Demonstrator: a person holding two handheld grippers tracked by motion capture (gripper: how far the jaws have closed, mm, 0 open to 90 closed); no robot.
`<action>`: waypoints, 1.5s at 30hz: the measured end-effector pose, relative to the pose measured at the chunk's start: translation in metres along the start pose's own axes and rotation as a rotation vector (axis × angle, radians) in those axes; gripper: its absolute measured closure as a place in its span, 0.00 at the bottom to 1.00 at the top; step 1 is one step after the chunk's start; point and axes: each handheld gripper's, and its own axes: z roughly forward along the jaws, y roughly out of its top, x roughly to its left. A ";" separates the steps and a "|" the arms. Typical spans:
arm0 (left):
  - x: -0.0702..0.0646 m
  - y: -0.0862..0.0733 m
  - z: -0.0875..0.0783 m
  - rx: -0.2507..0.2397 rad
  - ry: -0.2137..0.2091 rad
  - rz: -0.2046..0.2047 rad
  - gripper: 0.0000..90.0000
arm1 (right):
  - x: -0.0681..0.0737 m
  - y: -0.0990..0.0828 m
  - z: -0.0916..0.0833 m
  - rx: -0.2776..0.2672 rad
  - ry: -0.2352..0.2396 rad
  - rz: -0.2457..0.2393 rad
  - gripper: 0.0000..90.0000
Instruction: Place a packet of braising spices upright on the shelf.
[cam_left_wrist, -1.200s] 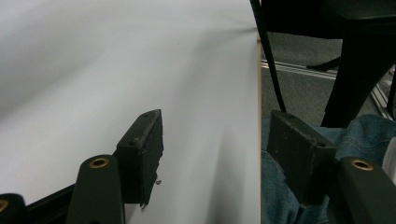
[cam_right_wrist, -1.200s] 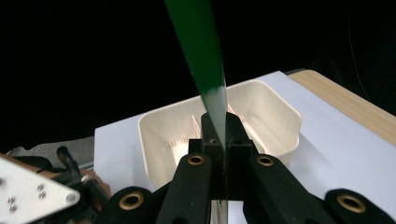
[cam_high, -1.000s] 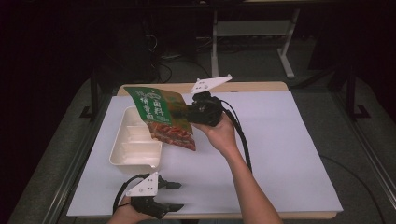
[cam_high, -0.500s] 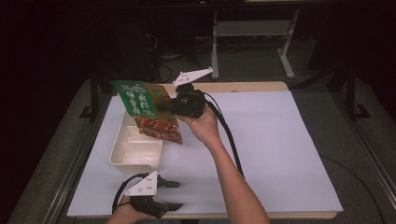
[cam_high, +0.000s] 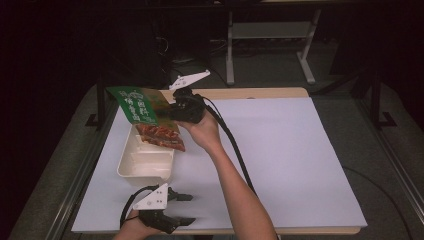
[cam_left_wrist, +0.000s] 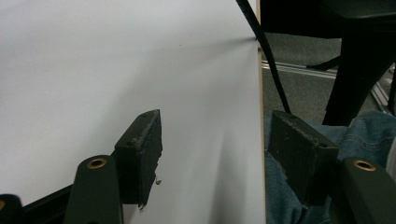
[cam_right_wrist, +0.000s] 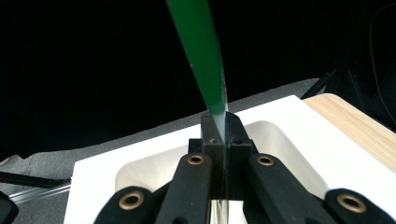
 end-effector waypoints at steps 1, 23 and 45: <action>0.001 0.000 -0.001 0.003 0.002 0.009 0.39 | -0.001 0.000 0.002 0.001 0.001 -0.003 1.00; 0.002 0.000 -0.001 -0.008 0.000 0.005 0.39 | -0.013 -0.014 0.044 -0.017 0.025 0.053 1.00; 0.003 0.000 -0.001 -0.012 0.004 0.005 0.39 | -0.025 -0.034 0.063 -0.021 0.001 0.096 1.00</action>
